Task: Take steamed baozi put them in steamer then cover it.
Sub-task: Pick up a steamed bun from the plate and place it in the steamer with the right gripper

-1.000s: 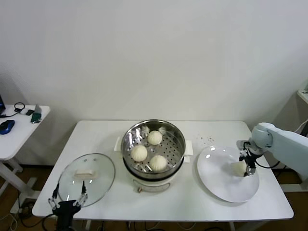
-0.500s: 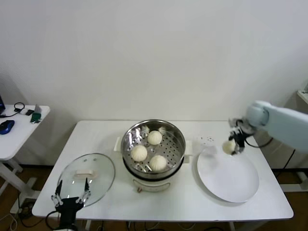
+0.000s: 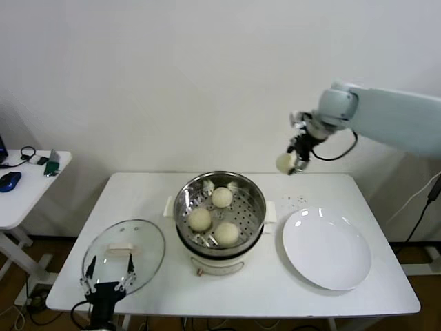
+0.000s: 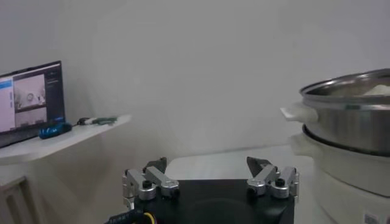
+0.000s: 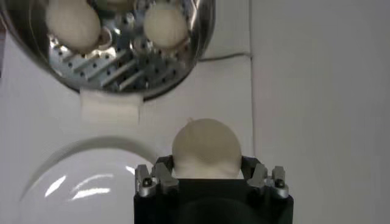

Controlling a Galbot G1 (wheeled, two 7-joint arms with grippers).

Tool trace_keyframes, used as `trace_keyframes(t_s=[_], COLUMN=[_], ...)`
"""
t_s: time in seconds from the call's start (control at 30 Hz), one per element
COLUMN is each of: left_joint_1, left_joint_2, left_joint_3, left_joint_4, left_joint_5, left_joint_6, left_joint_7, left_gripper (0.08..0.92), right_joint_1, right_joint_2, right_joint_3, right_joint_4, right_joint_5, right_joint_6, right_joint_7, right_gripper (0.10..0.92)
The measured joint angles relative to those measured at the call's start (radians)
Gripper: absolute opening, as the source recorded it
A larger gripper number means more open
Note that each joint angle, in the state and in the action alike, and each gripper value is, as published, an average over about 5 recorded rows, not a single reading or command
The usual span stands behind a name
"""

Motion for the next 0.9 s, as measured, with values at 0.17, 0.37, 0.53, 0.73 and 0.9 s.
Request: trace_keyframes(t_s=[0.17,0.37,0.53,0.73,0.9], left_joint_1=[-0.005,-0.008,-0.011,-0.023,-0.029], left_joint_2=[0.008,0.01,0.012,0.019,0.023], left_joint_3=[0.005,0.006,0.009,0.006,0.002], left_joint_4=[-0.006,-0.008,-0.007,-0.009,-0.004], left_joint_5=[-0.001,-0.004,-0.004,-0.003,-0.005], left_joint_6=[0.001,0.0,0.001,0.006,0.007], left_joint_7=[0.0,0.0,0.0,0.0,0.0], left_gripper=[0.823,0.823,0.823,0.823,0.823], right_joint_1=[0.053,0.066,0.042,-0.011,-0.055], right_joint_2=[0.072,0.141,0.186,0.23,0.255], right_joint_3=[-0.038,-0.068,-0.081,-0.096,-0.099], right_joint_4=[0.054,0.117,0.145,0.15,0.139], right_joint_5=[0.084,0.137,0.147,0.131,0.112], right_joint_6=[-0.03,-0.067,-0.093,-0.111,-0.117], right_joint_7=[0.025,0.056,0.078,0.096,0.106], right_gripper=[0.704,0.704,0.704,0.704,0.704])
